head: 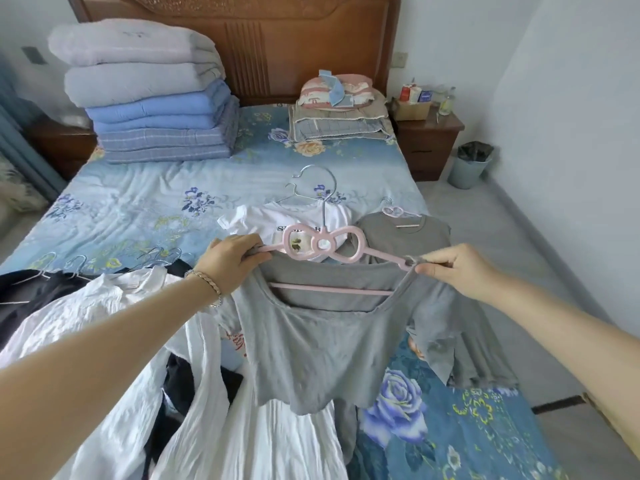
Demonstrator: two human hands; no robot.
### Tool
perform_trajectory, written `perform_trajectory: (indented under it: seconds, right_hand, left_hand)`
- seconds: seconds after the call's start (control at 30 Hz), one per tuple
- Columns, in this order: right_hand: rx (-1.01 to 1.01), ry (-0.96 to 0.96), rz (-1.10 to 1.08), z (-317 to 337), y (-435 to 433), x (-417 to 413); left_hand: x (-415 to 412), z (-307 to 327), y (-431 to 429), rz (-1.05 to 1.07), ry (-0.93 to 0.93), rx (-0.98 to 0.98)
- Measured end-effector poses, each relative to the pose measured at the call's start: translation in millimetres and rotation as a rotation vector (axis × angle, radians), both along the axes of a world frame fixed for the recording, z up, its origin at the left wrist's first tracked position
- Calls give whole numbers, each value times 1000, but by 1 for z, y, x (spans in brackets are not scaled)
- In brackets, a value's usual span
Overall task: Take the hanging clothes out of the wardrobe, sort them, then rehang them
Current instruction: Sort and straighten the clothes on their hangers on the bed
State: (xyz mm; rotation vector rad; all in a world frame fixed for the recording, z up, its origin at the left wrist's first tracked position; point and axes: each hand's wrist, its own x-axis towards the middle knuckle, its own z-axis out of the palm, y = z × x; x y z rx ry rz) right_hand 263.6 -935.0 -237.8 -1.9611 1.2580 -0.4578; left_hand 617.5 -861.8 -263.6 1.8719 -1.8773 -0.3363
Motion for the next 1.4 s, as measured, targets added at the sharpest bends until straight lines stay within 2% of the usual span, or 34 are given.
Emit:
perform_trajectory:
  seconds: [0.1, 0.27, 0.33, 0.5, 0.63, 0.8, 1.0, 1.27, 1.4]
  right_hand:
    - [37, 43, 132, -5, -14, -18]
    - [-6, 325, 385, -7, -34, -10]
    - [-23, 362, 425, -10, -36, -9]
    - [-12, 357, 366, -24, -27, -17]
    - [13, 398, 365, -22, -10, -30]
    - [13, 496, 291, -17, 23, -49]
    - [139, 531, 216, 2, 76, -80]
    - [485, 691, 289, 7, 74, -115]
    - [474, 719, 220, -18, 35, -134]
  left_hand:
    - [-22, -11, 5, 95, 43, 52]
    - [-62, -29, 7, 133, 86, 34]
    - [-78, -34, 5, 116, 64, 28]
    - [-116, -37, 6, 77, 37, 19]
    - [-136, -42, 11, 28, 44, 177]
    - [-146, -43, 25, 1, 270, 325]
    - [-148, -43, 41, 105, 428, 329]
    - [-157, -53, 68, 47, 319, 464]
    - [-158, -71, 65, 114, 351, 504]
